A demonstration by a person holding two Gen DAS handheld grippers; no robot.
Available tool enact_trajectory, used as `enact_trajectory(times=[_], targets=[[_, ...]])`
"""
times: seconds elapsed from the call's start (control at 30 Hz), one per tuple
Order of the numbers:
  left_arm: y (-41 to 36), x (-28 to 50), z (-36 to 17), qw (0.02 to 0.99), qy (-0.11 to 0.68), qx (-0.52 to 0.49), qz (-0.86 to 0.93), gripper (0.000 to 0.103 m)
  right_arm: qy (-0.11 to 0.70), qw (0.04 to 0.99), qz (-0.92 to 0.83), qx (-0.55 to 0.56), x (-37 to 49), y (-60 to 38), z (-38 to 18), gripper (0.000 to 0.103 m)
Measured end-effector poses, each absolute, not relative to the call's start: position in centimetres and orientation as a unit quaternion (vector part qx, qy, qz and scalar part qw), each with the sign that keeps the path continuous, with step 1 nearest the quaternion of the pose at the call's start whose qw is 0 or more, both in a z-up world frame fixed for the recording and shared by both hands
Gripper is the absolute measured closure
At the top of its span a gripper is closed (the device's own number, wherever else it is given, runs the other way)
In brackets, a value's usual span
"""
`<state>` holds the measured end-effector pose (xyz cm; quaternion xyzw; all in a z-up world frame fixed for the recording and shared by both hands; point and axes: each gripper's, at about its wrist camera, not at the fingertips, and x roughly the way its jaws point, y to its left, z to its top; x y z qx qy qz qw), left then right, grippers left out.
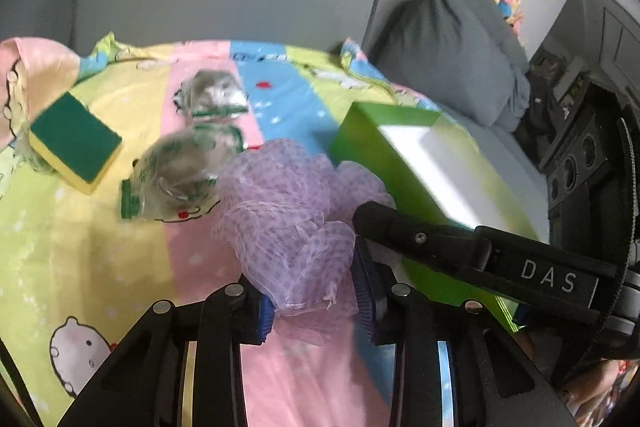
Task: Organize objects
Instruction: 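Carry the bath puff in the right gripper over the box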
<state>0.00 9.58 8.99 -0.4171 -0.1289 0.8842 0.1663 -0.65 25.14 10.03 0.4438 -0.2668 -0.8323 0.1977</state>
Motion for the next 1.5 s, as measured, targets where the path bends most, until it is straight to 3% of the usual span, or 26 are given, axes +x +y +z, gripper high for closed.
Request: enact_trajectory(times=[0.3, 0.83, 1.5], targets=[[11.8, 1.2, 12.0, 0.175, -0.093, -0.370, 0.908, 0.069, -0.260, 0.225, -0.858, 0.382, 1.6, 25.8, 13.6, 0.086], [21.5, 0.8, 15.4, 0.295, -0.002, -0.337, 0.894, 0.069, -0.318, 0.140, -0.898, 0.269, 5.6, 35.1, 16.5, 0.086], [24.0, -1.6, 11.1, 0.337, -0.031, -0.388, 0.857, 0.069, -0.327, 0.004, -0.882, 0.340, 4.7, 37.9, 12.6, 0.086]])
